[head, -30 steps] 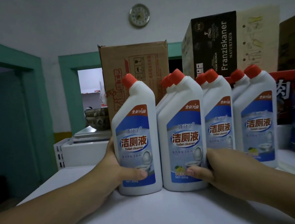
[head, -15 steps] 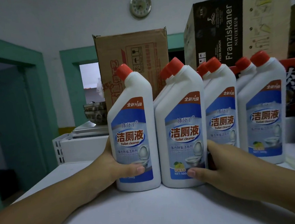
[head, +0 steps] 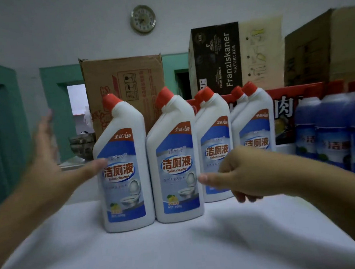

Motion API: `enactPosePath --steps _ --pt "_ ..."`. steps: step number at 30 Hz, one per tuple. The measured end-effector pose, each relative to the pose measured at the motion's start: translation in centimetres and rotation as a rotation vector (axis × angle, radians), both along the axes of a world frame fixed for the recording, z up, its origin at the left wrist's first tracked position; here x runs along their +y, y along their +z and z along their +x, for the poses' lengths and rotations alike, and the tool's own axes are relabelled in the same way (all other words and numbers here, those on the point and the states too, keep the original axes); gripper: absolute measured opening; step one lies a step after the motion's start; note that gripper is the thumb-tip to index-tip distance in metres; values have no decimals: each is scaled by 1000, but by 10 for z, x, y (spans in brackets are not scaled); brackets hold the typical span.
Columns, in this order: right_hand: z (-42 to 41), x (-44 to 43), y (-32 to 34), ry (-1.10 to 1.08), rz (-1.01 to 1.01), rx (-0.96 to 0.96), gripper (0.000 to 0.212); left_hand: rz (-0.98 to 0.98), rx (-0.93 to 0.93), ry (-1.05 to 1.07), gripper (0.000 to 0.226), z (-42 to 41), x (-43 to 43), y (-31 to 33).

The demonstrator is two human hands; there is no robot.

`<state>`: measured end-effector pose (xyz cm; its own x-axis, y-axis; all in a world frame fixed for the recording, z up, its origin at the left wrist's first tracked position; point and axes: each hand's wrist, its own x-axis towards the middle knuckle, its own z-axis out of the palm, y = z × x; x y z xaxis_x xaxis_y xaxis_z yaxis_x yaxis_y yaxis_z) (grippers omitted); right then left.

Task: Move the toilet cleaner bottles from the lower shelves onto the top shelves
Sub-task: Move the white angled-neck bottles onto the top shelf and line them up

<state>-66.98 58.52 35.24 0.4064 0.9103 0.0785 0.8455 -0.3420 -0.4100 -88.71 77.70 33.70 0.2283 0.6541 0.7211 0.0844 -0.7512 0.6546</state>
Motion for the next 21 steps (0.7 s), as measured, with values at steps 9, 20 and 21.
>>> enactPosePath --steps 9,20,21 --pt "107 -23 25 -262 942 314 58 621 911 -74 18 100 -137 -15" --pt "162 19 -69 69 417 498 101 473 1316 342 21 205 -116 -29" --pt "165 18 -71 87 416 511 101 471 1304 340 19 204 -113 -32"
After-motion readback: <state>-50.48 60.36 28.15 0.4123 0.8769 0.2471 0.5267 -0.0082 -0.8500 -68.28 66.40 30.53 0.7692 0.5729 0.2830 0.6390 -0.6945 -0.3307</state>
